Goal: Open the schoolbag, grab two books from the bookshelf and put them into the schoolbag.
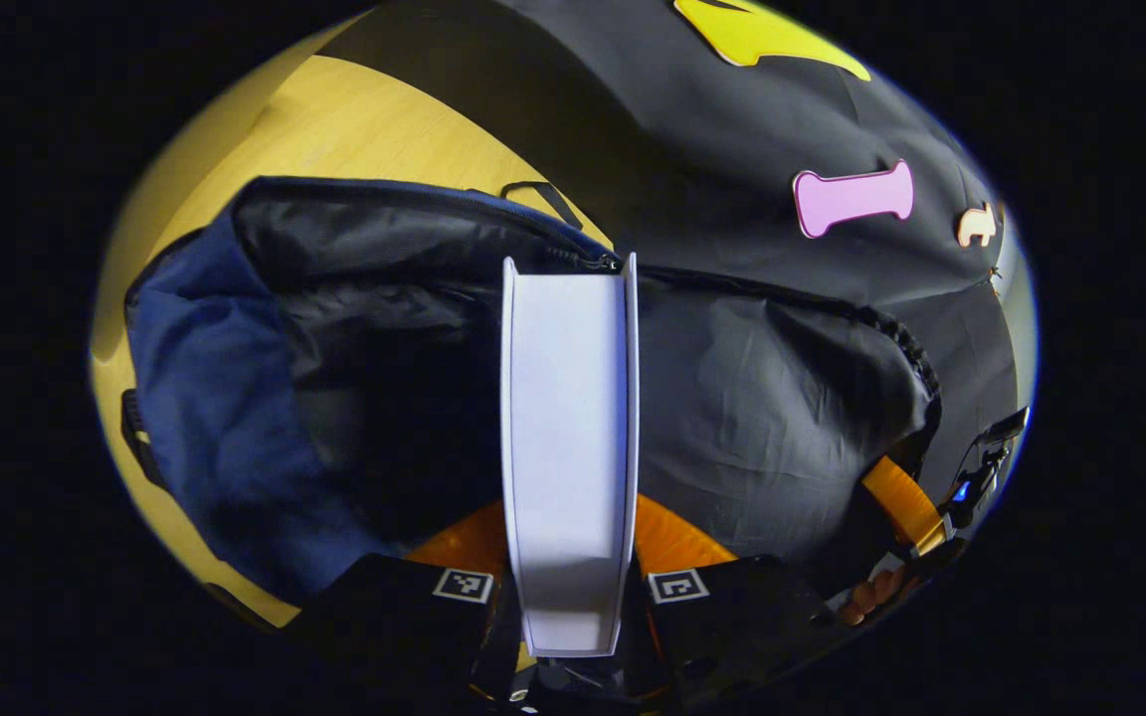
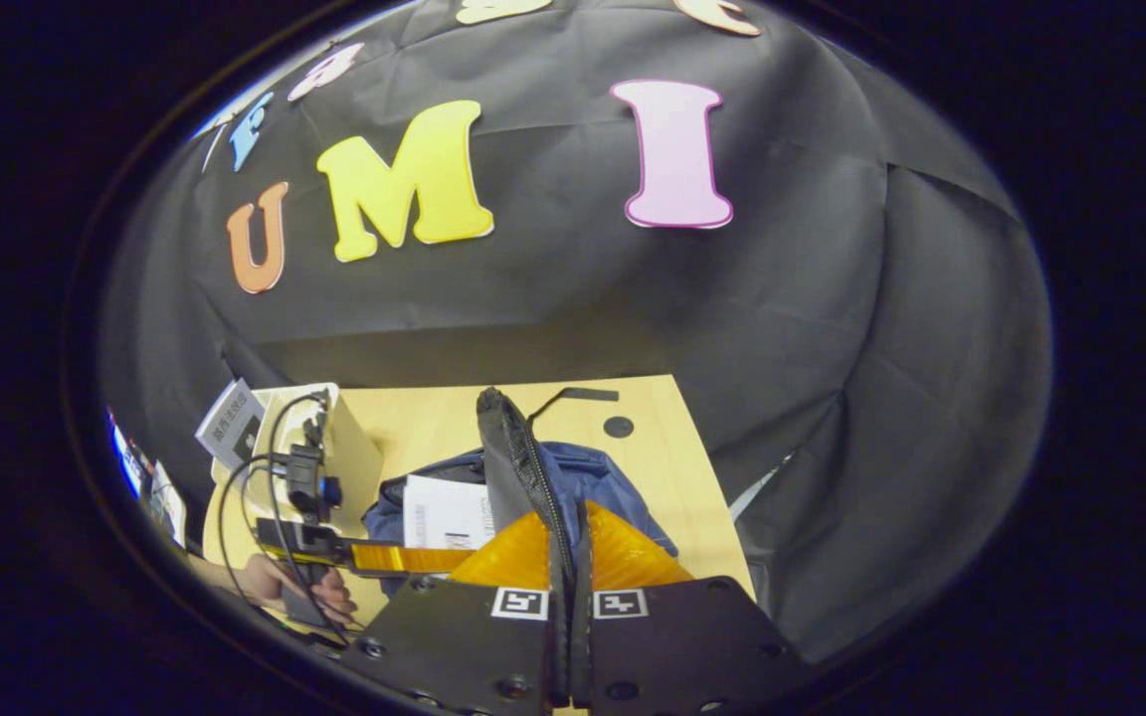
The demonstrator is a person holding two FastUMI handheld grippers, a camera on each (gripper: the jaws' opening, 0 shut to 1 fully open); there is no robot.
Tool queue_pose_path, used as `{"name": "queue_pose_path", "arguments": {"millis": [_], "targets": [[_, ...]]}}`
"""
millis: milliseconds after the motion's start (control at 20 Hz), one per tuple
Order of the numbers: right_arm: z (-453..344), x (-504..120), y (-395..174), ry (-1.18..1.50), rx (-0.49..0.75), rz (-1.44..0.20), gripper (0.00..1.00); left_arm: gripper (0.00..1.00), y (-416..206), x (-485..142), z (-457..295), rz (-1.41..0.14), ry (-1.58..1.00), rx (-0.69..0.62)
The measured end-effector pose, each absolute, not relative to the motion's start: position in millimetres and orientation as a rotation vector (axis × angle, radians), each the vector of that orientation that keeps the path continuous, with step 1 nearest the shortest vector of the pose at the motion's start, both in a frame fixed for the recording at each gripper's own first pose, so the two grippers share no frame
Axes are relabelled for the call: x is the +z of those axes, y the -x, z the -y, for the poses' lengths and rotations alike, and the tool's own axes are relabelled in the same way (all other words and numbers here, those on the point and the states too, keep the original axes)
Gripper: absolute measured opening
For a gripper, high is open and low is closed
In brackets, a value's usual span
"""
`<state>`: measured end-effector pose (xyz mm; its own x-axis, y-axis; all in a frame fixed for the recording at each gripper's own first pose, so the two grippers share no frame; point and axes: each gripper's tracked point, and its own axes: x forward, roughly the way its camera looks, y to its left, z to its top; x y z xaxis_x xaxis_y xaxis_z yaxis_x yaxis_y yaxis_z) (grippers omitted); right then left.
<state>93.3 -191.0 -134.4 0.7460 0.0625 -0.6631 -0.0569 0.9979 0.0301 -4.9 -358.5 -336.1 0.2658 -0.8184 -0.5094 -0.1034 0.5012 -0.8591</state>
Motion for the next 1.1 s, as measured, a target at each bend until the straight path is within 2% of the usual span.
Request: {"name": "queue_pose_path", "arguments": {"millis": [250, 400, 450, 500, 550, 600, 650, 700, 850, 1100], "targets": [[179, -135, -96, 0.009, 0.077, -0.726, 0.02, 0.47, -6, -382, 370, -1.276, 1.038, -0.561], [173, -139, -96, 0.013, 0.083, -0.739, 0.02, 0.67, -3, -400, 367, -1.340, 1.007, -0.545], [171, -141, -97, 0.015, 0.082, -0.740, 0.02, 0.65, -2, -402, 364, -1.368, 0.988, -0.533], [171, -142, -97, 0.018, 0.081, -0.741, 0.02, 0.76, 0, -402, 362, -1.392, 0.971, -0.519], [170, -142, -97, 0.018, 0.081, -0.740, 0.02, 0.78, 3, -405, 358, -1.426, 0.930, -0.496], [170, -143, -97, 0.018, 0.080, -0.742, 0.02, 0.89, 9, -410, 347, -1.467, 0.848, -0.459], [169, -145, -97, 0.020, 0.078, -0.741, 0.02, 0.84, 13, -418, 335, -1.492, 0.766, -0.419], [169, -146, -98, 0.023, 0.074, -0.740, 0.02, 0.89, 16, -419, 322, -1.496, 0.715, -0.398], [164, -148, -97, 0.027, 0.075, -0.741, 0.02, 0.89, 22, -401, 300, -1.506, 0.626, -0.367], [155, -146, -95, 0.040, 0.075, -0.729, 0.02, 0.89, 17, -344, 256, -1.386, 0.375, -0.383]]}}
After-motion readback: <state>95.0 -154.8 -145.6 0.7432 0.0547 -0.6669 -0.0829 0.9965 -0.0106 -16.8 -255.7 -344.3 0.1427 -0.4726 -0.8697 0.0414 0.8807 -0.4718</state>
